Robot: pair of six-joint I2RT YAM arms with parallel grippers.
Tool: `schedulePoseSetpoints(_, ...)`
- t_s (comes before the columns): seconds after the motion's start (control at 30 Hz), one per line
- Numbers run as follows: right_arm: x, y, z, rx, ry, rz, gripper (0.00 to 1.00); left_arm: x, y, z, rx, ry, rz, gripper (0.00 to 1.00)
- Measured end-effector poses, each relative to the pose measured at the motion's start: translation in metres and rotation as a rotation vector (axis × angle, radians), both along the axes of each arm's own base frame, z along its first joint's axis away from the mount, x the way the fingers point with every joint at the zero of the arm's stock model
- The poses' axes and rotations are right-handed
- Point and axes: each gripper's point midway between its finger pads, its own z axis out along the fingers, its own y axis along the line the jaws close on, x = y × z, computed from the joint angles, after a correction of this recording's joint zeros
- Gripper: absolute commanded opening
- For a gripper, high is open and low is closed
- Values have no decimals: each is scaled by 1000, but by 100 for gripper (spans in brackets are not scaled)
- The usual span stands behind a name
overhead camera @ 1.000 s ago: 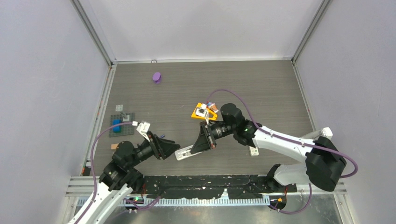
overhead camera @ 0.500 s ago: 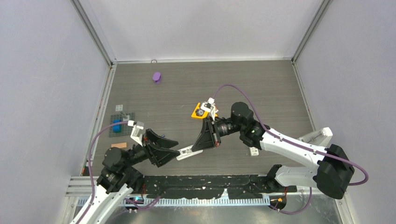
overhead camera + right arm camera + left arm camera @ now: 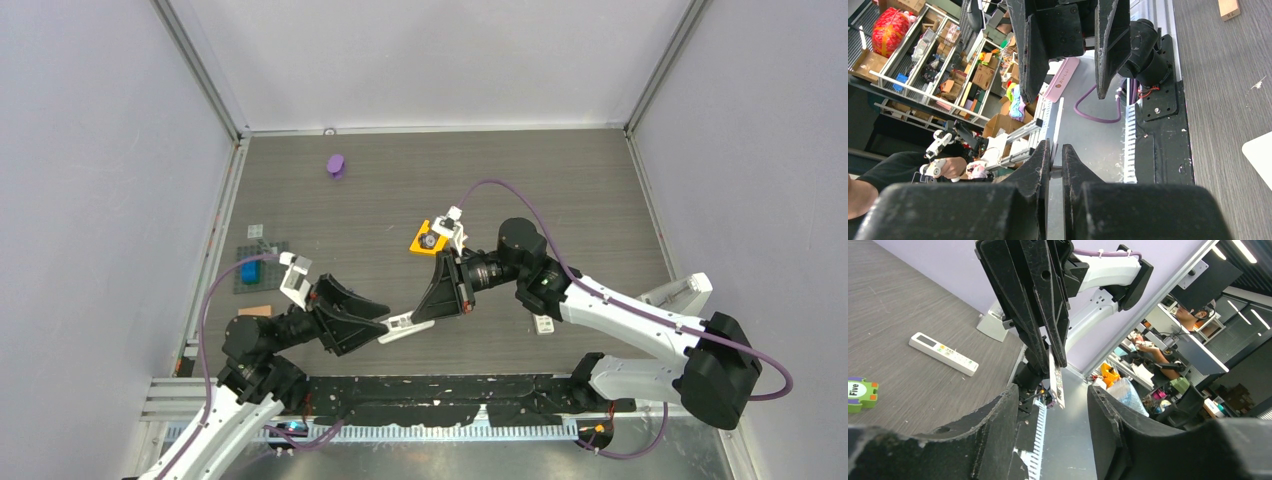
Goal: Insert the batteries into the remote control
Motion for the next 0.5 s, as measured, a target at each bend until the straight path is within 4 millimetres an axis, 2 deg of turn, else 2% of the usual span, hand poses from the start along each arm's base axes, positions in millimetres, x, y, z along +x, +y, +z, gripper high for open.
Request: schedulePoseSetpoints(0.5,0,2,18,51,32,-4,5,-3,-3,-3,14,0,-32,42)
